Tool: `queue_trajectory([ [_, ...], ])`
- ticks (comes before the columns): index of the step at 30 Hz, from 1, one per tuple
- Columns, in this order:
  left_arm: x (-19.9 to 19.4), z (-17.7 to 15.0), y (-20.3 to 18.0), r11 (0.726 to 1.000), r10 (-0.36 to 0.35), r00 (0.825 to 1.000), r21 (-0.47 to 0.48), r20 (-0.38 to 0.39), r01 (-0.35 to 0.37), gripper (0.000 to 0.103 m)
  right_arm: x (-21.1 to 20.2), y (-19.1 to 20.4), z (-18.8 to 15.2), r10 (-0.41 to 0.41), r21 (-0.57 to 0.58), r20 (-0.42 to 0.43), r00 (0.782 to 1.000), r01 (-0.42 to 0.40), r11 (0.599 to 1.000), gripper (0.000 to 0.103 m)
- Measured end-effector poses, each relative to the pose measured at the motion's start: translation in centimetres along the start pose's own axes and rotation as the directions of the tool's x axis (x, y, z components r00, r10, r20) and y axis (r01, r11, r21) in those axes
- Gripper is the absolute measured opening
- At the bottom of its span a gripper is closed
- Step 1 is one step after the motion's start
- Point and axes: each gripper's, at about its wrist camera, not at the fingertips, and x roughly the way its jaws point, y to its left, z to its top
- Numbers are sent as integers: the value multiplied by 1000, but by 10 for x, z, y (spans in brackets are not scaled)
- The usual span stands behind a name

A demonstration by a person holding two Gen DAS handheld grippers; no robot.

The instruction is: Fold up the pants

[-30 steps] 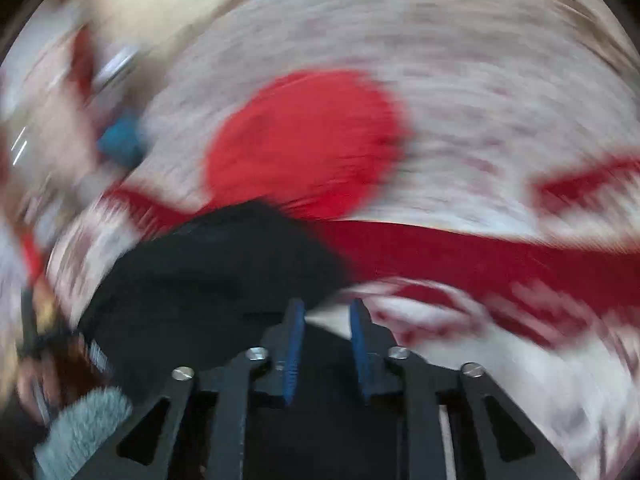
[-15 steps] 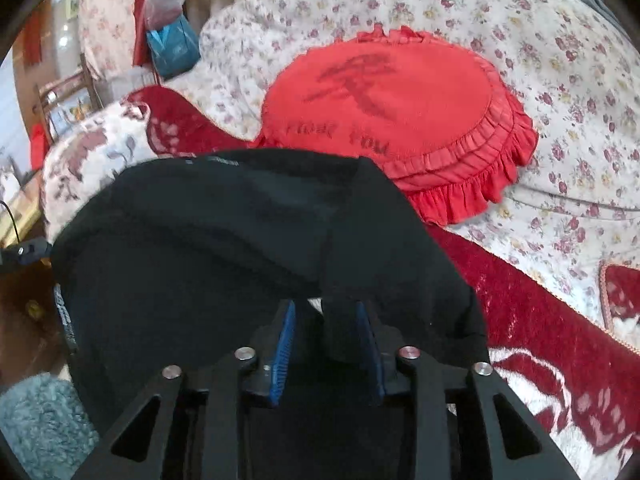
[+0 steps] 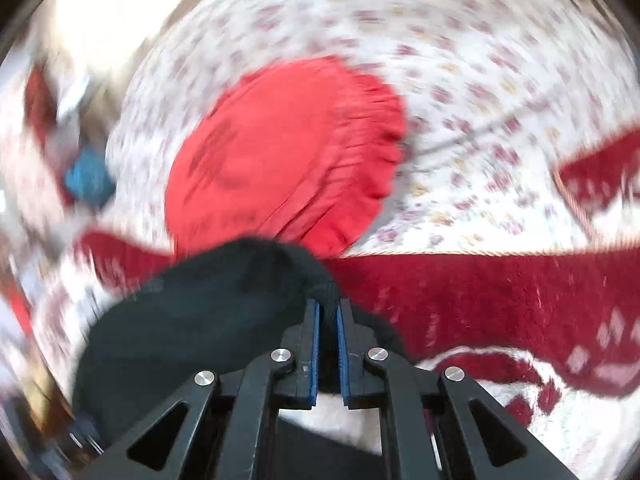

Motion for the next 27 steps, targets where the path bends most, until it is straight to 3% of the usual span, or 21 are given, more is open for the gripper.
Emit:
queue_trajectory([
  [3,1,-2,-1,1000,13,1000,10,3,-13,67,0,-19,1,3,74,-1,1000,-3,997,7],
  [7,4,-3,-5,998,48,999,34,5,-49,68,-3,-19,3,-16,61,-10,1000,17,998,7],
  [11,10,-4,-19,990,101,995,103,-9,-100,79,-5,-20,2,-56,50,-17,998,57,997,7],
  [17,21,-8,-33,962,195,980,198,-26,-186,83,-7,-19,-5,-104,5,-22,994,104,995,7],
  [27,22,-8,-32,962,194,981,202,-25,-185,85,-8,-3,-11,-181,-98,-9,984,179,979,7],
])
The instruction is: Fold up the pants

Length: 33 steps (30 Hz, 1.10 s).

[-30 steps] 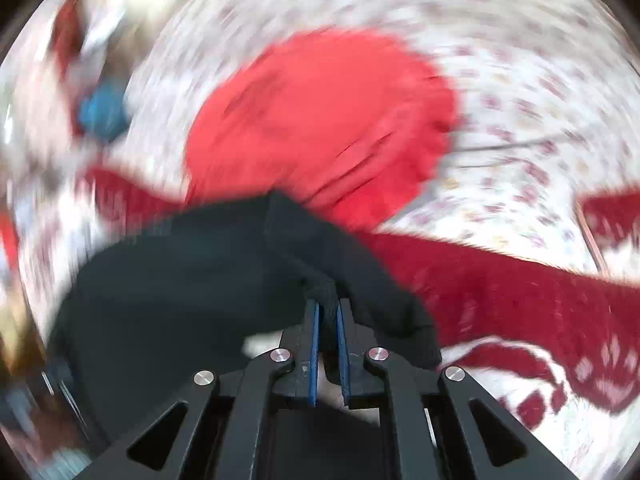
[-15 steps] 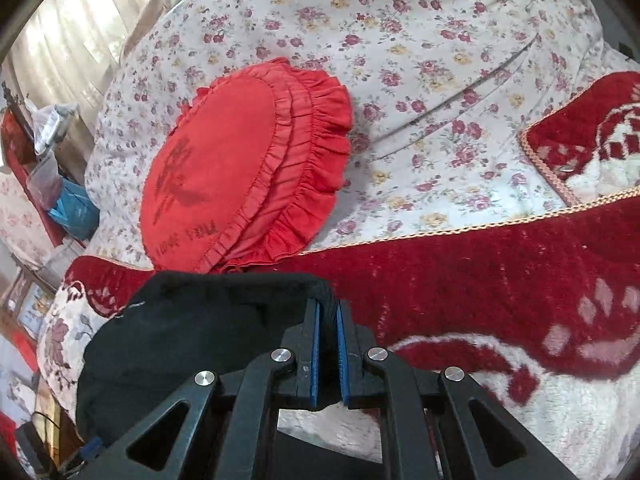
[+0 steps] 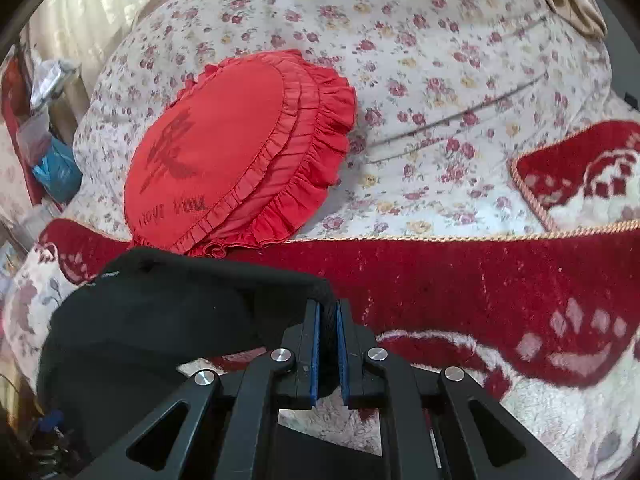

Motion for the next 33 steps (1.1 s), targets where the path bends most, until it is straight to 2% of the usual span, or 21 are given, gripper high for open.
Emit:
queue_trajectory([
  [10,1,1,-3,1000,0,1000,7,-2,0,89,-1,9,-4,-40,-68,32,999,43,997,7],
  [16,4,0,-8,1000,8,1000,28,-13,-8,94,-1,8,-4,-35,-53,17,999,36,998,7],
  [18,6,0,-10,999,4,1000,37,-20,-4,102,-1,8,-4,-34,-62,13,999,35,998,7],
  [33,10,0,-16,997,32,999,70,-35,-29,102,-5,17,-8,-49,-111,-8,999,47,993,7],
])
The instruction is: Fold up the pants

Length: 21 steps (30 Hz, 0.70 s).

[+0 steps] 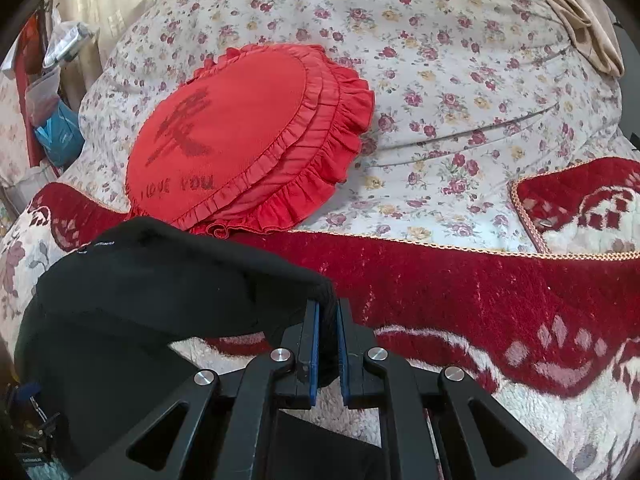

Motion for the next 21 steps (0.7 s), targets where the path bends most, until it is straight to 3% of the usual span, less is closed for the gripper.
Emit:
queue_trajectory([
  [6,0,-1,-3,1000,14,1000,19,-1,-13,102,0,1,-1,-10,-1,-9,1000,10,1000,7],
  [9,-10,6,10,998,-63,998,0,9,63,101,1,2,-2,-18,-8,-12,1000,18,1000,7],
  [11,-27,20,32,993,-115,991,-32,64,118,101,1,3,-2,-23,-10,-13,1000,23,1000,7],
  [14,-48,58,80,995,-61,985,-68,159,72,101,1,2,-1,-26,-4,-12,1000,26,1000,7],
  [16,-51,85,113,993,-7,984,-117,178,28,101,1,-1,-1,-30,11,-14,999,30,999,7],
  [19,-38,128,162,974,0,988,-222,151,34,101,-1,-3,-1,-25,17,-14,1000,25,1000,7],
  [21,-18,151,186,957,-59,993,-276,104,85,101,-2,0,-1,-28,6,-9,1000,29,1000,7],
])
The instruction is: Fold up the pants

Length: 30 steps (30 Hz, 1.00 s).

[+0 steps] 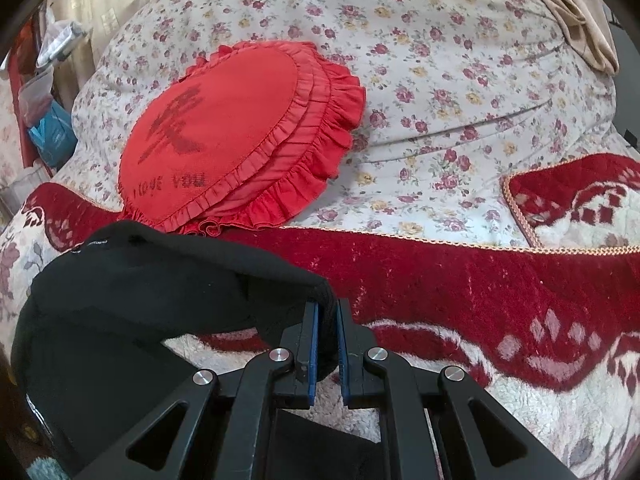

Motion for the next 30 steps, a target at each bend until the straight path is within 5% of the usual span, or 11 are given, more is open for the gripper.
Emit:
queue_trajectory([
  [3,37,23,21,993,-81,993,-90,-82,73,101,0,3,0,-6,-13,-1,1000,6,1000,7],
  [9,105,28,38,957,-237,937,-229,-257,179,101,-2,4,-1,1,-13,4,1000,-1,1000,7],
  [12,122,31,45,942,-266,929,-272,-257,195,101,-4,5,0,9,-18,10,1000,-9,1000,7],
  [15,137,29,51,889,-389,883,-360,-263,284,101,-5,5,-1,16,-18,14,1000,-15,1000,7],
  [22,141,33,42,824,-525,819,-380,-232,421,101,-5,3,0,20,-15,17,1000,-20,1000,7],
  [25,140,35,44,849,-484,843,-361,-236,386,77,-5,3,0,19,-15,17,1000,-19,1000,7],
  [27,141,33,44,881,-427,864,-338,-266,331,47,-5,3,1,21,-12,19,1000,-20,1000,7],
  [30,141,30,43,916,-360,887,-288,-290,278,29,-5,3,2,22,-7,22,1000,-22,1000,7],
])
